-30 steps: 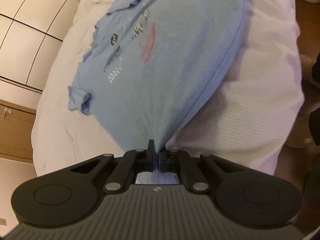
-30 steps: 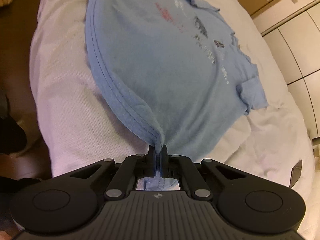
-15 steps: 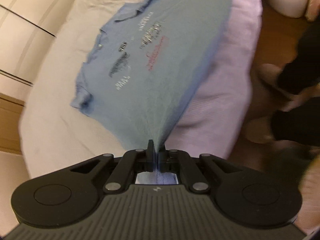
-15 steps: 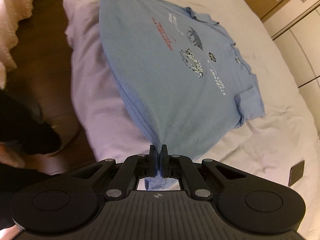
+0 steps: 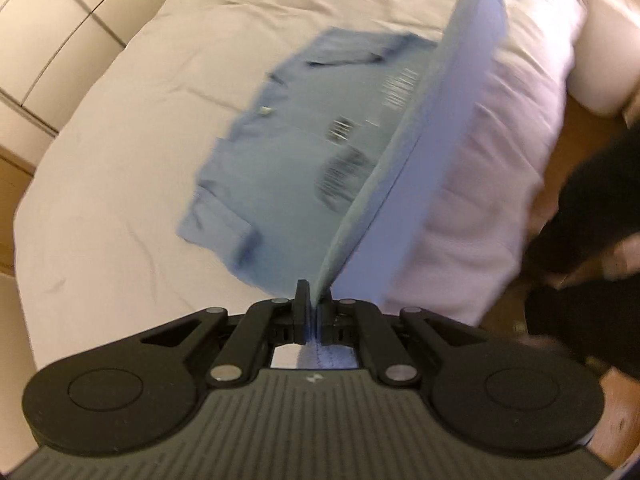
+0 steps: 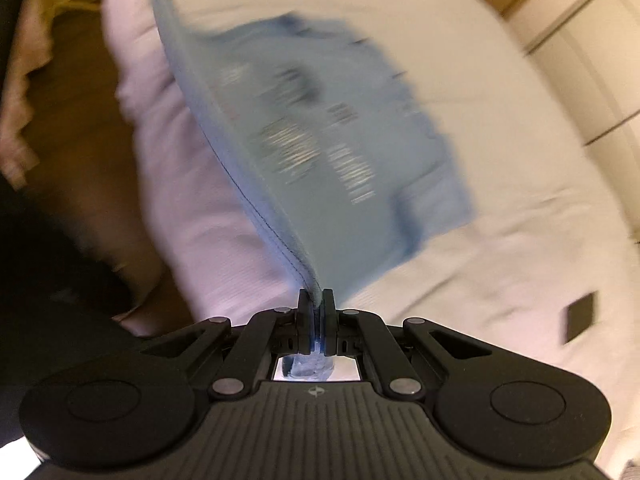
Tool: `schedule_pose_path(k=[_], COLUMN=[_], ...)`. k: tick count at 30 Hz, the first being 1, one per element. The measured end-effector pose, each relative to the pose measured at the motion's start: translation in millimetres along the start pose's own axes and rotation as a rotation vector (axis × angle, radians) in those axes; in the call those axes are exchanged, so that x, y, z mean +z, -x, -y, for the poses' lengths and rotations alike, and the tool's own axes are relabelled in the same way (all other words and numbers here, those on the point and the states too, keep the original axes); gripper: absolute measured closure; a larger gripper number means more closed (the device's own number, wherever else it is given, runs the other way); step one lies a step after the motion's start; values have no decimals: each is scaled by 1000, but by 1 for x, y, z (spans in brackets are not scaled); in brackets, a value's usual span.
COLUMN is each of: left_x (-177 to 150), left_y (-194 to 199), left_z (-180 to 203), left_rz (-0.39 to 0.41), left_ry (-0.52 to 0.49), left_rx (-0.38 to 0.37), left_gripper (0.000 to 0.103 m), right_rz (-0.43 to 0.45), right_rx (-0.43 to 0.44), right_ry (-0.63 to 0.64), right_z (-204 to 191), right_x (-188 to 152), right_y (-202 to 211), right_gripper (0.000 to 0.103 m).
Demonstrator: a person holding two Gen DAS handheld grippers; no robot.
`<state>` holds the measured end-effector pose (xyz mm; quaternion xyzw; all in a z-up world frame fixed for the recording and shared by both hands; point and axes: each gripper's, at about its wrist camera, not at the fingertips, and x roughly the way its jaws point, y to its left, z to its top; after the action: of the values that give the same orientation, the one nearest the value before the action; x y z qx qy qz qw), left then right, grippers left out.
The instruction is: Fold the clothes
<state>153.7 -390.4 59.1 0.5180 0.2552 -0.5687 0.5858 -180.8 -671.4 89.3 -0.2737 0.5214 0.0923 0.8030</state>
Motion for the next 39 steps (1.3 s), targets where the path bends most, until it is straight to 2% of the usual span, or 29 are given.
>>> schedule_pose_path(k=[4,7,12,15,17,19,20,21,25,26,31,37,39], left_x=[41,61,75,70,65,54,48,43,17,11,-10,-7,-5], left_y=[-52,-100,-183,-216,-233,-236,-235,-233,-212,-207,-198,-224,-231], left_z=[-80,-121,-164,-174,-183,-193,-200,-205,-219,-221,-217,-226,-231], left_rz=[-25,-71,-158,-190,-198,-187,-177,-167,-122,-109,-57,47,60], left_ry=[58,120,237,292,355,432,481,519,633,648,675,687,697], left_rx=[-52,-108,-156,-170,-165,-157,-158,-155,-137,-141,-198,-241,-263], left_gripper=[101,100,97,92,82,79,79,78,76,75,75,76,87], right_rz=[41,35,4,-22,-26,-33,-36,-39,-26,-26,-36,-34,-28], right_rx=[-53,-33,58,102,140,159,154,142,136,132,150,165,170], right_ry=[-18,-23,-77,-106,-167,-245,-301,-363,-660,-698,-762,-860,-895], right_z=[71,117,184,206,218,230,238,245,275,279,275,262,260], right_x=[32,49,64,66,62,57,54,50,30,26,17,12,11], right_y=[-35,-76,-164,-215,-242,-267,-275,-281,-289,-286,-275,-275,-278], right_gripper=[102,102,102,102,101,92,69,58,59,59,58,57,57])
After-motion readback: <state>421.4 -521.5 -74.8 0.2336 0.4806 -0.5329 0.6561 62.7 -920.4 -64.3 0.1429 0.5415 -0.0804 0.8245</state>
